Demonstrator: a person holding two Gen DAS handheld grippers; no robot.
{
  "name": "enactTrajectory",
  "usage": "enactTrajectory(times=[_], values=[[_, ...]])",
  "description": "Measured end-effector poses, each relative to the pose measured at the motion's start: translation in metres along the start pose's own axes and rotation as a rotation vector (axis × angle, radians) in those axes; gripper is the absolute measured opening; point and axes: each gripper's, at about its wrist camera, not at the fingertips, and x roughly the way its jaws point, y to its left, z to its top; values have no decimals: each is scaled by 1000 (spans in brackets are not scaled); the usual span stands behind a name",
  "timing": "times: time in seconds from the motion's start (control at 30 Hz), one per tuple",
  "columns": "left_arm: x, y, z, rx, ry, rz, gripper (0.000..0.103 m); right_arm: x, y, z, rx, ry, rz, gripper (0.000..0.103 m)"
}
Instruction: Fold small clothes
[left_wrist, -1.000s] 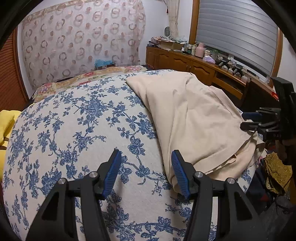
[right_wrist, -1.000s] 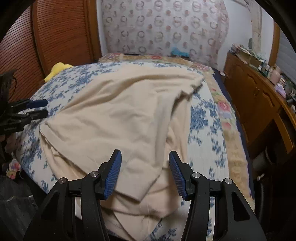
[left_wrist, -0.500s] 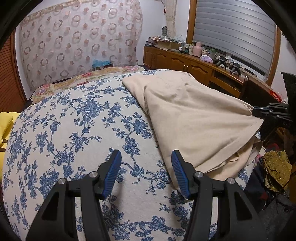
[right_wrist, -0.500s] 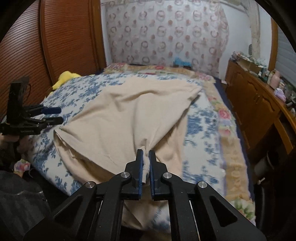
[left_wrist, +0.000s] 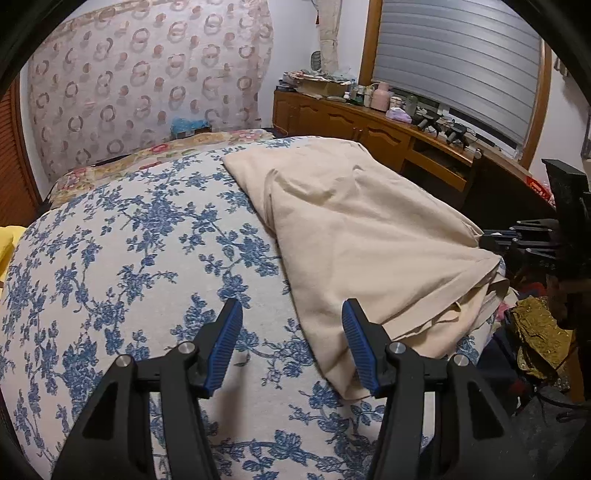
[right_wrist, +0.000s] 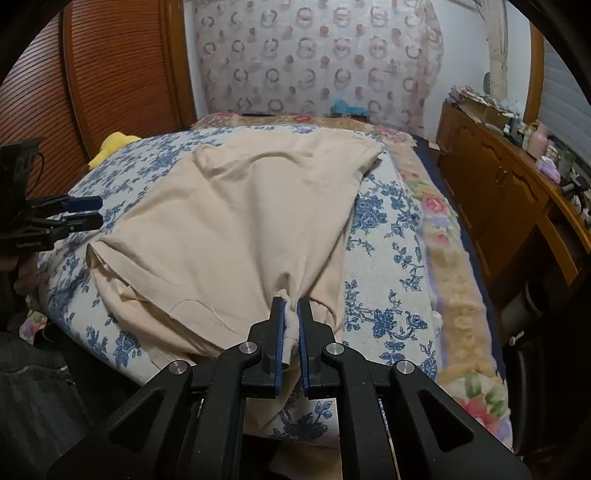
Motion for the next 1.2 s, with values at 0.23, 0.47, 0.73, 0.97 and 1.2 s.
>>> enactTrajectory(times=[0.23, 0.47, 0.73, 0.97, 1.2], values=[[7, -6, -5, 3, 39, -38, 55, -2, 3, 2, 1, -15, -23, 14], [12, -12, -13, 9, 81, -75, 55, -9, 9, 10, -13, -60, -40, 52], [10, -26, -22, 43, 107, -130, 27, -6, 35, 14, -73, -79, 28, 63], [-6, -37, -12, 70, 63, -176, 6, 10, 59, 11, -112, -47, 101, 66], [-43, -46, 20, 100, -76, -202, 5, 18, 81, 3, -168, -15, 159, 67]])
